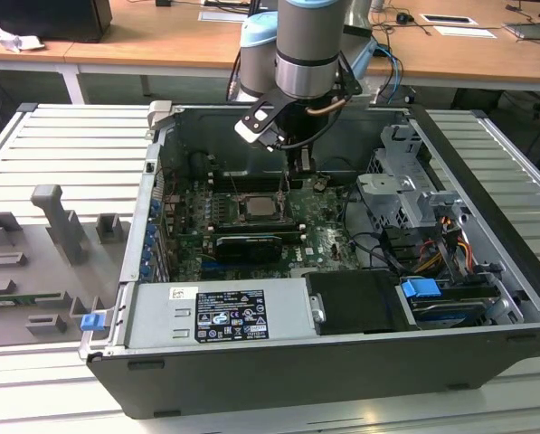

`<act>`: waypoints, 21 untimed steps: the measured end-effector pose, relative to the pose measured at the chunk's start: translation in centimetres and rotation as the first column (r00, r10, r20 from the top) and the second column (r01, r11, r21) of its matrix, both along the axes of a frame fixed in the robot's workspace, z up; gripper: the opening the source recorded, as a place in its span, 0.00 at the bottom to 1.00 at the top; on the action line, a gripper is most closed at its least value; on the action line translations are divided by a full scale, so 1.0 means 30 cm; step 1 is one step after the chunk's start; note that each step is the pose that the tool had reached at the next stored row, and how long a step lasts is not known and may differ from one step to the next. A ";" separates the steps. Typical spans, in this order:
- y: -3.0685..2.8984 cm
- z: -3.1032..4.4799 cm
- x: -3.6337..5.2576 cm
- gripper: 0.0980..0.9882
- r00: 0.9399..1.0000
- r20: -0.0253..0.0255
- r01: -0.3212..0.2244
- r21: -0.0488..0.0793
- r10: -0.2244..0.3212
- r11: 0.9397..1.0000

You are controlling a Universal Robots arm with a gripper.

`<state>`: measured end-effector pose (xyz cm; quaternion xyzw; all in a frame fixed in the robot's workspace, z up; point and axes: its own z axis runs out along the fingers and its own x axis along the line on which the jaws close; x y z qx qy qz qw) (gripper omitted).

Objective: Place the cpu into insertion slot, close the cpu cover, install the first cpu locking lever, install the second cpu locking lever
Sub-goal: 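Close the cpu cover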

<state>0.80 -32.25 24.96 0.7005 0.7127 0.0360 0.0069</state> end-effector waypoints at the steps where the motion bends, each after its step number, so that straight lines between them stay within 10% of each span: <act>1: 0.000 0.000 -0.003 0.01 1.000 0.000 0.000 0.000 0.000 1.000; 9: 0.000 0.000 -0.023 0.01 1.000 0.000 0.000 0.000 0.000 1.000; 21: 0.000 -0.005 -0.163 0.01 1.000 0.000 0.000 0.000 0.000 1.000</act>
